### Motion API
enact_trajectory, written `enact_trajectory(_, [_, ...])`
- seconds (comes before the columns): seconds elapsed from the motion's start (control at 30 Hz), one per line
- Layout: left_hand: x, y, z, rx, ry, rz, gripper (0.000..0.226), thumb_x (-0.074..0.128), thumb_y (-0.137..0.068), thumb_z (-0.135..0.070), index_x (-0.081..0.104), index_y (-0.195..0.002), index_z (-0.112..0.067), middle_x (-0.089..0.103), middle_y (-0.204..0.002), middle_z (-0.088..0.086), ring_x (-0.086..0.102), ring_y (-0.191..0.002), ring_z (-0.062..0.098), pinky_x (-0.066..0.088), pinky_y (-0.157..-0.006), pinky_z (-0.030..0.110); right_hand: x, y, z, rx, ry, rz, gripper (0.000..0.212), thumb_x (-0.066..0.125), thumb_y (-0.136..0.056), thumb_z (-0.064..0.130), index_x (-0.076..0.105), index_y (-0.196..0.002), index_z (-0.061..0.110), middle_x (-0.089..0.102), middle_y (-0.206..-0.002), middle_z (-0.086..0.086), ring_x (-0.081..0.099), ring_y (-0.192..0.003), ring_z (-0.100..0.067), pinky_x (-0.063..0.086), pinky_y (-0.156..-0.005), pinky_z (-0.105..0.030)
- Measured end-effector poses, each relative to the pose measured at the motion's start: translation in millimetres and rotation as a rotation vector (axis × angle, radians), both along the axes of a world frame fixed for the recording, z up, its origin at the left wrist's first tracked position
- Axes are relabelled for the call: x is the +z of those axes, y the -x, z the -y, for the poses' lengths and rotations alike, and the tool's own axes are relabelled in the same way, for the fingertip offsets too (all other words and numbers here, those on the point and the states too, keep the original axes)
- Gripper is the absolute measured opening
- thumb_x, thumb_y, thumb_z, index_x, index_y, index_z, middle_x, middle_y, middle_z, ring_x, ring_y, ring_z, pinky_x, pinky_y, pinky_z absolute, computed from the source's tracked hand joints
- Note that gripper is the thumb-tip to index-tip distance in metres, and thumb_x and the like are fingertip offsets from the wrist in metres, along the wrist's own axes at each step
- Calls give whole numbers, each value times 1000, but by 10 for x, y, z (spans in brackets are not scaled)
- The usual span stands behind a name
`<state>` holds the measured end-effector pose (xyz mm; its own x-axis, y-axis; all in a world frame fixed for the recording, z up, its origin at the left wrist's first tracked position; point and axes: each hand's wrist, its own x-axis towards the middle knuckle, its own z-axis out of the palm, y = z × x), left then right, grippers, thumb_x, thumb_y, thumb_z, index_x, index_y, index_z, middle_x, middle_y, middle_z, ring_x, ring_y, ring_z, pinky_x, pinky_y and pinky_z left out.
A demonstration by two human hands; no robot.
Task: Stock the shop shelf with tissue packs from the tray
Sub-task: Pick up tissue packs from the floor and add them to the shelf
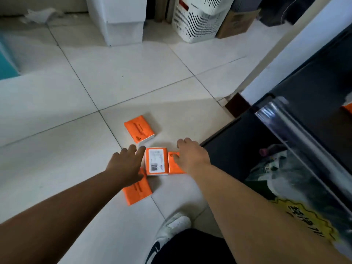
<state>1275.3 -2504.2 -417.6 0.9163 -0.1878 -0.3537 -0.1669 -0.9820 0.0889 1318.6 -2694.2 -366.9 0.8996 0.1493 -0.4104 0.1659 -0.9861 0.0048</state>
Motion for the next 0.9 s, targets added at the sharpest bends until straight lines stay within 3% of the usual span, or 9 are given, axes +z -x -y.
enact_trajectory(0.13, [-468,107,75,57,29,-137,95,66,-77,-59,16,-148,-21,37,-140,7,47,-121,28,45,-91,38,-510,-65,27,-9,65,-151,35,49,-95,22,45,-129,14,48,-129,-8,49,-122,-30,44,-91,-41])
enact_trajectory(0.33, [-875,-137,200,143,91,-119,90,63,-77,-63,22,-145,-20,40,-138,7,49,-120,29,45,-91,41,-1197,-85,43,-56,47,-353,52,54,-94,18,34,-141,12,38,-139,-10,47,-126,-32,44,-93,-42])
enact_trajectory(0.47, [-994,-437,306,92,136,-55,100,69,-71,-64,17,-147,-24,29,-147,5,42,-127,31,43,-98,47,-1355,-76,198,-125,-17,-289,64,56,-91,8,23,-146,18,25,-146,-10,45,-126,-34,44,-95,-44])
enact_trajectory(0.57, [-1013,-666,410,38,180,-55,110,74,-68,-60,10,-150,-26,19,-156,4,28,-140,31,34,-107,49,-1403,-150,293,-128,1,-250,83,54,-89,1,5,-154,21,5,-157,-10,37,-133,-37,40,-103,-46])
enact_trajectory(0.67, [-1089,-727,525,-18,129,-75,116,76,-68,-57,3,-152,-25,26,-155,5,27,-140,30,28,-110,49,-1469,-240,250,-175,-20,-288,82,42,-95,0,-8,-154,28,-4,-161,-4,30,-137,-37,38,-107,-52])
enact_trajectory(0.77, [-1179,-673,554,20,97,-116,113,76,-65,-61,13,-150,-23,44,-140,4,41,-129,28,31,-105,46,-1561,-248,270,-166,12,-339,74,40,-97,7,-2,-155,22,13,-155,-7,28,-137,-35,34,-109,-51])
enact_trajectory(0.9, [-1178,-525,567,87,91,-74,96,79,-57,-64,40,-130,-16,45,-121,6,49,-110,25,40,-94,40,-1631,-86,407,-151,72,-391,58,57,-92,17,32,-143,10,23,-148,-10,26,-137,-28,35,-109,-43])
